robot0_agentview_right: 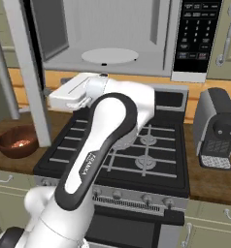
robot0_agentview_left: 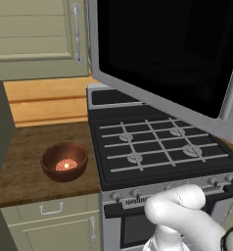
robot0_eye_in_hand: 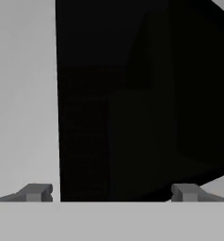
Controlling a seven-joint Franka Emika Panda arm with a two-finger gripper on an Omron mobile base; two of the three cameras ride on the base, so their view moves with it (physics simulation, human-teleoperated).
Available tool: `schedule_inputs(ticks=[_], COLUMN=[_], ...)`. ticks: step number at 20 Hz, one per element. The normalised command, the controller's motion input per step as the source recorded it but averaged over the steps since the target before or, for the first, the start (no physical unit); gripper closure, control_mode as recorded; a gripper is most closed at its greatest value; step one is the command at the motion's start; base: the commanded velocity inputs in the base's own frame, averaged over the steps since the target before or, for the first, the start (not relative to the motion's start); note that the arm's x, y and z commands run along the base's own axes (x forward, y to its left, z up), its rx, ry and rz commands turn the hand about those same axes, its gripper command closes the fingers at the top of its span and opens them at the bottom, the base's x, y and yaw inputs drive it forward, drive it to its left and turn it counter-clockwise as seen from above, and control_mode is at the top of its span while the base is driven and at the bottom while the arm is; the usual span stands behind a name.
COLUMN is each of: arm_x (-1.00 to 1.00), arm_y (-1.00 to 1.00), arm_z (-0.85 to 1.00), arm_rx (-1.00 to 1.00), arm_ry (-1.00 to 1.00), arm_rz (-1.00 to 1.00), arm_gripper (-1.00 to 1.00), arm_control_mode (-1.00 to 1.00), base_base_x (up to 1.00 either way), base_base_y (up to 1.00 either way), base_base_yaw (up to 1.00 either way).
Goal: Open the microwave, place the bowl with waffle inside the microwave, then close the microwave door and turn it on.
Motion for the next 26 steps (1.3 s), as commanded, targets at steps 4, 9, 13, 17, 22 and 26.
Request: schedule_inputs(ticks=[4,9,13,17,22,26], arm_x=[-0.34,-0.31,-0.11,-0.03,0.00,0.00], arm_y=[0.95,0.95,0.93,0.77,0.32,0.23], arm_z=[0.00,0.00,0.00,0.00,0.00,0.00], arm_rx=[0.00,0.00,0.00,0.00,0.00,0.00], arm_ry=[0.00,0.00,0.00,0.00,0.00,0.00], arm_rz=[-0.01,-0.02,-0.04,-0.03,0.00,0.00], arm_gripper=[-1.00,-1.00,-1.00,-1.00,-1.00,-1.00], arm_control_mode=[-1.00,-1.00,-1.00,-1.00,-1.00,-1.00], base_base_x=[0.00,0.00,0.00,0.00,0.00,0.00], base_base_y=[0.00,0.00,0.00,0.00,0.00,0.00], base_base_yaw=[0.00,0.00,0.00,0.00,0.00,0.00])
